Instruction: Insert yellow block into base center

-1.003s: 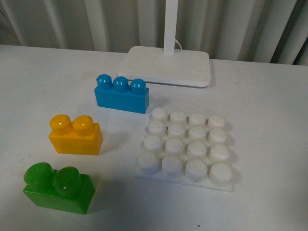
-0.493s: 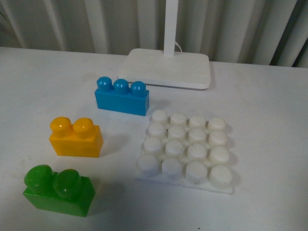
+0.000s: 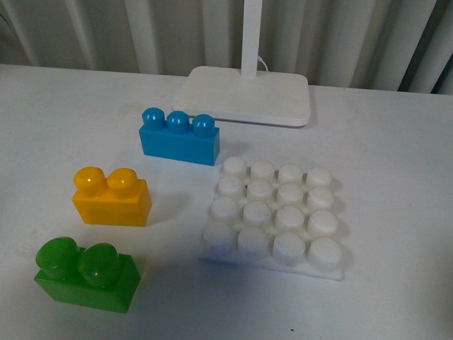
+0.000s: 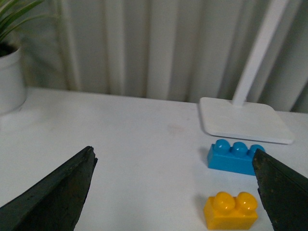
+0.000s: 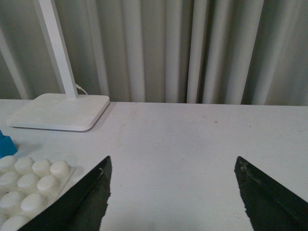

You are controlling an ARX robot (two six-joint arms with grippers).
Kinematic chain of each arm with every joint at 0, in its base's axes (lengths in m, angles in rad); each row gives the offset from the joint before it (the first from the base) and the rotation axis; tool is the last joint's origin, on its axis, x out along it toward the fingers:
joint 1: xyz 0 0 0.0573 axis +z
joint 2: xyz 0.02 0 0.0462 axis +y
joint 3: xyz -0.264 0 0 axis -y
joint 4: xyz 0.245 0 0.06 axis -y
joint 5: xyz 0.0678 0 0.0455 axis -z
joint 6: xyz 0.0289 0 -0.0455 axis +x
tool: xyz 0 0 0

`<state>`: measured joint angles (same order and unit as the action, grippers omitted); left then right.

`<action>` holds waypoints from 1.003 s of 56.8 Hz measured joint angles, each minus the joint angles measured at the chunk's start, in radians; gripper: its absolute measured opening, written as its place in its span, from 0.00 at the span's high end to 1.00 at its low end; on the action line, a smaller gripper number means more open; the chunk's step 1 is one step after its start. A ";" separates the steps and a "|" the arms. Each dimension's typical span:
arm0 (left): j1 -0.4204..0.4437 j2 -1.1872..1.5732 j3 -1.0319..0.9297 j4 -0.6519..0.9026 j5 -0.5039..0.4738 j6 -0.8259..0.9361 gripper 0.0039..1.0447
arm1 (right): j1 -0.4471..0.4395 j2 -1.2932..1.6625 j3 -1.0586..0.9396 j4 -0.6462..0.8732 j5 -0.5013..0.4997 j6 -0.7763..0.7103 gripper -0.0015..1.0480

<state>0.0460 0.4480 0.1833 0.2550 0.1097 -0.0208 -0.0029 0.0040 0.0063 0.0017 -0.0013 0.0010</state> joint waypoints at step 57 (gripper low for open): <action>-0.235 1.142 0.949 -0.921 0.064 1.501 0.06 | 0.000 0.000 0.000 0.000 0.000 0.000 0.09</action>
<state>-0.1886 1.5902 1.1320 -0.6662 0.1741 1.4807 -0.0029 0.0040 0.0063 0.0017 -0.0013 0.0010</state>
